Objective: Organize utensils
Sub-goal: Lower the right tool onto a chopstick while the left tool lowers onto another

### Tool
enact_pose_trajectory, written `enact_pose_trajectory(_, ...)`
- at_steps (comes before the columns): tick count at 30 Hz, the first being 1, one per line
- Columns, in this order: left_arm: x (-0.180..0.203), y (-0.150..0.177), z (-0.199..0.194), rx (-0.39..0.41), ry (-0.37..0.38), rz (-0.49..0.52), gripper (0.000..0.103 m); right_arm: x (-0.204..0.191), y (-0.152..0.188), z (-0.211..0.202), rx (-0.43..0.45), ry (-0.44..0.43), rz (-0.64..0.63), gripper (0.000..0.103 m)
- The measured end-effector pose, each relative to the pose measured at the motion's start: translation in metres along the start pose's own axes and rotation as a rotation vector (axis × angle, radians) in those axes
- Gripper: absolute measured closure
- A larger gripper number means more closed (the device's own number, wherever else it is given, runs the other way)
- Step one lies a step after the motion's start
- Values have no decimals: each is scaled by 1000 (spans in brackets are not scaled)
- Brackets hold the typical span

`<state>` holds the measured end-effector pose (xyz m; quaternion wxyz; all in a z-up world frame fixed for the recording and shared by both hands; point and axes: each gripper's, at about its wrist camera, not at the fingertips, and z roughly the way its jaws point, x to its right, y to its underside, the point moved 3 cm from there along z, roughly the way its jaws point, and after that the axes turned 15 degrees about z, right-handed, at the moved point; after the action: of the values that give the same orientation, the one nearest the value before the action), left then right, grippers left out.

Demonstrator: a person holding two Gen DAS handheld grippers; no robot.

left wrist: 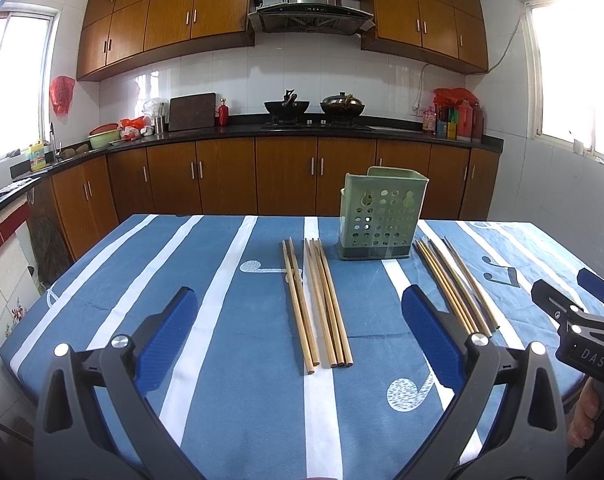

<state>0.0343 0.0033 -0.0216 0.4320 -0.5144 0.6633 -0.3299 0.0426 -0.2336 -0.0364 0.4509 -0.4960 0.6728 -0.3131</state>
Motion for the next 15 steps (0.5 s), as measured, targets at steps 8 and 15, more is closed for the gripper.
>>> enact_pose_trajectory(8, -5, 16, 30, -101, -21, -25, 4, 22, 1, 33, -86, 63, 62, 11)
enact_pose_trajectory(15, -24, 34, 56, -212, 8, -97, 4, 60, -2, 98, -287, 182, 174, 63)
